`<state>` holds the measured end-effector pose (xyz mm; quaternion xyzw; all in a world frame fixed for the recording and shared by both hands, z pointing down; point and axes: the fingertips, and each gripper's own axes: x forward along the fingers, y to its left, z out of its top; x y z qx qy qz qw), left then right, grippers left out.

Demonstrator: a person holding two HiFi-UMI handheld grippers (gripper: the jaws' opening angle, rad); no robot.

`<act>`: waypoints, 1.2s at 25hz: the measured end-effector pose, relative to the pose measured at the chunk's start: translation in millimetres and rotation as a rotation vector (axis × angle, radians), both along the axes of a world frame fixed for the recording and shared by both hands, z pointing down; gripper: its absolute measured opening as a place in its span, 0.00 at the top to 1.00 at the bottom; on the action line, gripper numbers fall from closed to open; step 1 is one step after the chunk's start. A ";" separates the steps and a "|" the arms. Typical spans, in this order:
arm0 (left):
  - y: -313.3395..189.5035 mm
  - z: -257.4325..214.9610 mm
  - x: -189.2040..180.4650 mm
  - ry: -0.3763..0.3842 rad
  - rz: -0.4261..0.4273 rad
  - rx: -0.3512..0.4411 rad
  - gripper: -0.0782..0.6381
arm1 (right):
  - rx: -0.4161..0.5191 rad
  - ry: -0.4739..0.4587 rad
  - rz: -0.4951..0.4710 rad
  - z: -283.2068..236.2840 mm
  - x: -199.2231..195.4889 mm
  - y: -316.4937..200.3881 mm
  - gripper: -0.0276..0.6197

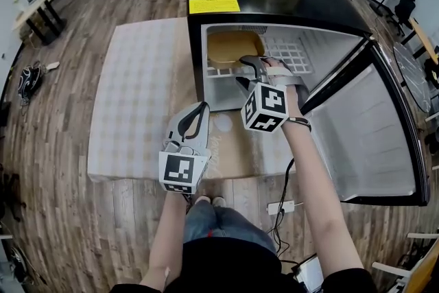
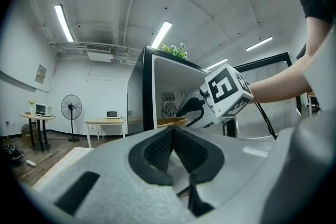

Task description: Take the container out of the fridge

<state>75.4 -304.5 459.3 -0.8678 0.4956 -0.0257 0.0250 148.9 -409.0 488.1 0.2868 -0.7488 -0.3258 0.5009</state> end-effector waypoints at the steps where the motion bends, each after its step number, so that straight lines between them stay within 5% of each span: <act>1: 0.0 0.4 -0.7 0.000 -0.002 -0.001 0.88 | -0.004 0.001 0.002 0.9 0.4 -2.8 0.62; 13: -1.1 0.7 -8.4 -0.006 -0.021 -0.006 0.88 | -0.119 0.137 -0.031 22.0 -0.4 -27.6 0.69; 21: -0.3 1.1 -11.0 -0.006 -0.027 -0.009 0.88 | -0.115 0.129 -0.039 18.6 -2.1 -28.8 0.85; 30: 1.8 0.8 -8.6 -0.005 -0.014 -0.012 0.88 | -0.157 0.078 -0.055 18.5 -4.4 -13.7 0.92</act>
